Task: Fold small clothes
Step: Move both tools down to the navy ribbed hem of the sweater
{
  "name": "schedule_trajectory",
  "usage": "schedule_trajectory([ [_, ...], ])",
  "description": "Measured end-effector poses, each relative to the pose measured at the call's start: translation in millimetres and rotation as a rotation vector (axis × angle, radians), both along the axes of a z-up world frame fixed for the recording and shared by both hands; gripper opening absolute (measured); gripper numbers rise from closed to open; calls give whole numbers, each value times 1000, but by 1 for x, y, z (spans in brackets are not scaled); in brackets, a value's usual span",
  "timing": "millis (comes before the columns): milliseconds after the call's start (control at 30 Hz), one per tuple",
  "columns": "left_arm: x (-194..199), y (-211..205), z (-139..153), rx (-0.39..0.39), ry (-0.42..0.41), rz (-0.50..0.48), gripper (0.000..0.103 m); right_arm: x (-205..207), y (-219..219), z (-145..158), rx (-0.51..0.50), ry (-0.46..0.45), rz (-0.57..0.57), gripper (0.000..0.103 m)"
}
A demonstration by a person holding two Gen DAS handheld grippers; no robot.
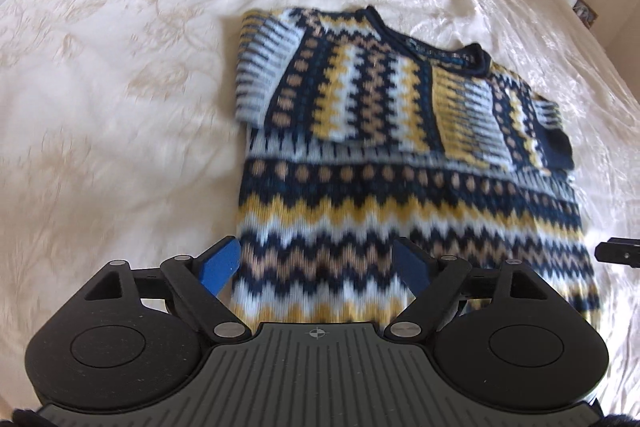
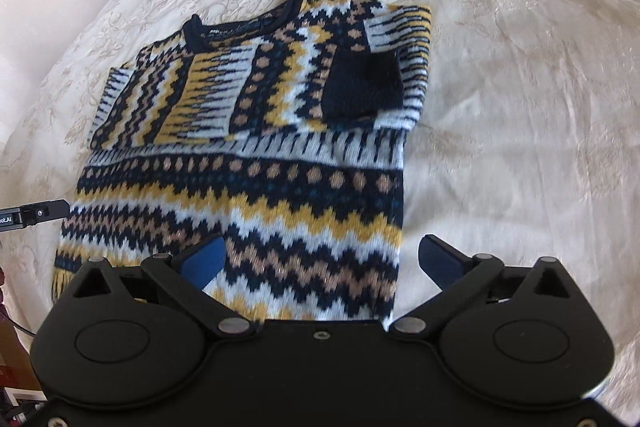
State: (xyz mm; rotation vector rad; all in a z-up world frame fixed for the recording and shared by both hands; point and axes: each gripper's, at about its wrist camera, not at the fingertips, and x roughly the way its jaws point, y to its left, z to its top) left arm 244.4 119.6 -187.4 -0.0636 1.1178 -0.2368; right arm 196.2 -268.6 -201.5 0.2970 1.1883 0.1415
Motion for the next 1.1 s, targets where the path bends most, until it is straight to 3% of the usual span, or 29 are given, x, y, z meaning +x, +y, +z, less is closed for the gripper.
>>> schedule_trajectory([
  [400, -74, 11, -24, 36, 93, 5, 82, -70, 13, -18, 11, 108, 53, 103],
  [733, -98, 11, -42, 41, 155, -119, 82, -104, 37, -26, 22, 146, 74, 103],
  [1100, -95, 8, -66, 15, 166, -214, 102, -102, 53, -52, -44, 162, -20, 103],
])
